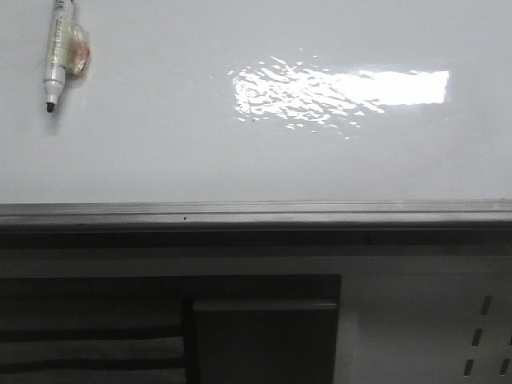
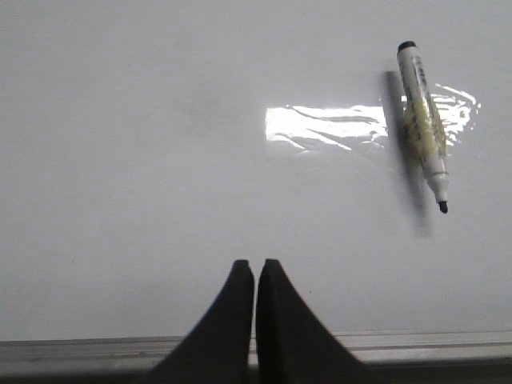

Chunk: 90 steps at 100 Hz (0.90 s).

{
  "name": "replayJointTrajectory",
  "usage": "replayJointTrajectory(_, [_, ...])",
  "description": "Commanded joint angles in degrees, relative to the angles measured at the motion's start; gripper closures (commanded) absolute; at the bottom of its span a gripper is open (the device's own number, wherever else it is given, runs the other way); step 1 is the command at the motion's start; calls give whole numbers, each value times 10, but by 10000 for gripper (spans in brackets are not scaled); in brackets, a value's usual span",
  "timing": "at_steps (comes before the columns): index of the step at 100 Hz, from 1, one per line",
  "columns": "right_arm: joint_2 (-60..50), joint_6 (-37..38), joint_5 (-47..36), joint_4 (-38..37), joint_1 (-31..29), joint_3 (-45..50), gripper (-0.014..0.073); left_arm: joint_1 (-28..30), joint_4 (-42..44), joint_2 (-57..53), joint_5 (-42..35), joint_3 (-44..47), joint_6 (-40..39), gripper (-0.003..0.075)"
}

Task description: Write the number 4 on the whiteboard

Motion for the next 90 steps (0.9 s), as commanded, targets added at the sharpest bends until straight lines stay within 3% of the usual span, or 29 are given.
replayJointTrajectory(1, [-13,-3,-3,17,-3,-27,658,-2,-14,-15,-52,-15,-6,741])
replayJointTrajectory(20, [1,-3,104,17,-3,-129,658,-2,-14,-8,2,-117,-6,741])
replayJointTrajectory(54, [137,-3,248,-10,-3,-292,658,-2,0,136,211,-336,-6,741])
replayJointTrajectory(66, [178,-3,267,-12,-3,-314,658,-2,0,183,255,-366,-6,741])
replayJointTrajectory(90, [205,-3,254,-12,-3,-315,658,-2,-2,215,253,-365,-6,741])
